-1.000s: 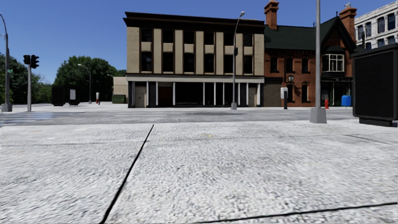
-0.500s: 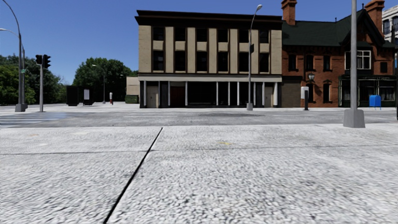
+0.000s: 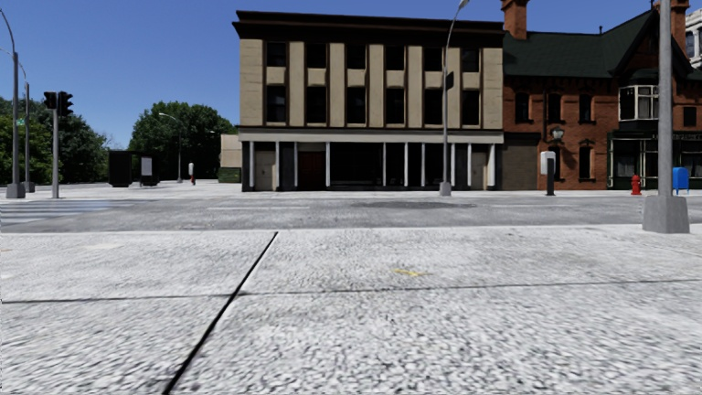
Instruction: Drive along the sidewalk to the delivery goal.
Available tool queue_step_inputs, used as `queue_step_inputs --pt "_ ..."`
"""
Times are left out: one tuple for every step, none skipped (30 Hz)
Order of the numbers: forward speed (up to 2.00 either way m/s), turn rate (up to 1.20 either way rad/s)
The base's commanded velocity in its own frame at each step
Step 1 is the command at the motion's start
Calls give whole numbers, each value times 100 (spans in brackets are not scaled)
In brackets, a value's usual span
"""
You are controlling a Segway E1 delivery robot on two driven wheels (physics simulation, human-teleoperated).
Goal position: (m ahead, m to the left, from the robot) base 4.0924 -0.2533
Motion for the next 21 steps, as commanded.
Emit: queue_step_inputs --pt "147 0" --pt "147 0" --pt "147 0" --pt "147 0" --pt "147 0" --pt "147 4" --pt "147 8" --pt "147 10" --pt "147 10" --pt "147 10" --pt "147 6" --pt "146 0" --pt "146 0" --pt "146 0" --pt "146 0" --pt "146 0" --pt "146 0" --pt "146 0" --pt "146 0" --pt "146 0" --pt "146 0"
